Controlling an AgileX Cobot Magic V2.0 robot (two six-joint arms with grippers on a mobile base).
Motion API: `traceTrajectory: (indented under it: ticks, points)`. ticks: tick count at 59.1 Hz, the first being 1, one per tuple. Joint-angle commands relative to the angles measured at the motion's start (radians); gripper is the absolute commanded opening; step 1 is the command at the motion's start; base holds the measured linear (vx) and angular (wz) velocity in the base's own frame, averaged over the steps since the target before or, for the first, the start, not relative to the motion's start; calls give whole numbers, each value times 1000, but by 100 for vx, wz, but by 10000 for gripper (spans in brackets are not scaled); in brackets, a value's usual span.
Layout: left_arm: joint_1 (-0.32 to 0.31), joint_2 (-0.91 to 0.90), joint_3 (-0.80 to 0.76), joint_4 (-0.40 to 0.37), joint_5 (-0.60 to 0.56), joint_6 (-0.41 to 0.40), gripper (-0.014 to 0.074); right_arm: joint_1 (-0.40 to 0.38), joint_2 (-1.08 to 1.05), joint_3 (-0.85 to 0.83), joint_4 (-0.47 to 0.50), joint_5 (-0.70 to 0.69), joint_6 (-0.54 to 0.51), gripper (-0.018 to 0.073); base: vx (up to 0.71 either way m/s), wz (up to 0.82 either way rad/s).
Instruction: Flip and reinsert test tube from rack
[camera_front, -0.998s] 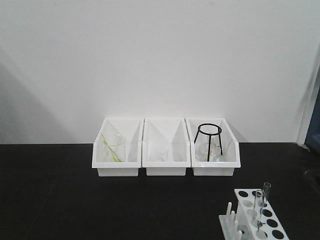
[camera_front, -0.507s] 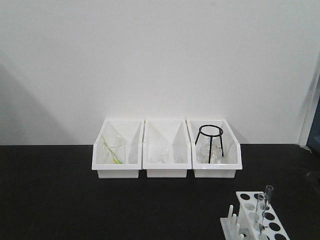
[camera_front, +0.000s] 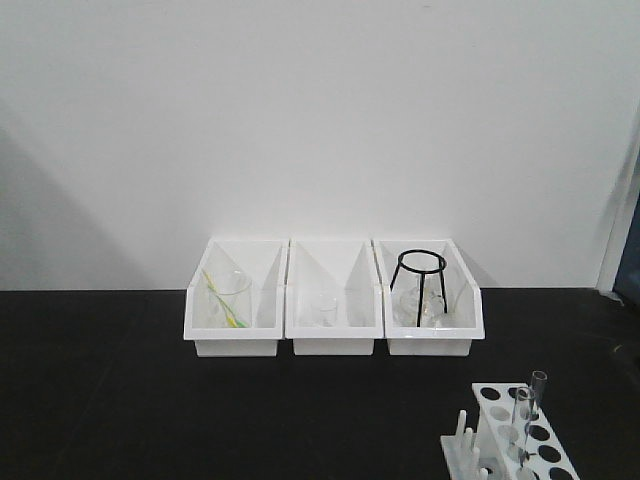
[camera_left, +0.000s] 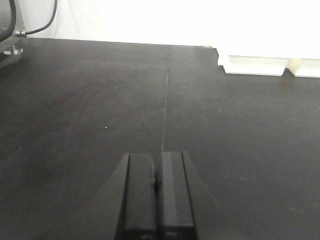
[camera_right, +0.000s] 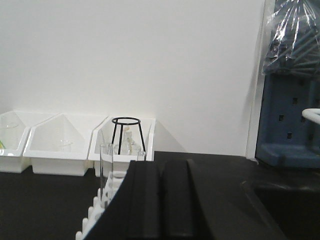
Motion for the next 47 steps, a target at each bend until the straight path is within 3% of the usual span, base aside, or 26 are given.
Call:
traceTrajectory:
  ticks: [1,15,29,47]
  points:
    - [-7,-11,0,-4,-87,0,-6,-5,53,-95,-11,-35,14,-11,0,0]
    - [-7,-11,0,-4,-87,0,-6,-5,282,-260,-35,34,20,-8,0,0]
    - [-7,-11,0,-4,-87,0,-6,-6,513,-271,-32,15,27,0,0,0]
    - [-7,-11,0,-4,-87,0,-6,-6,736,-271,-26,-198,27,118,0,0]
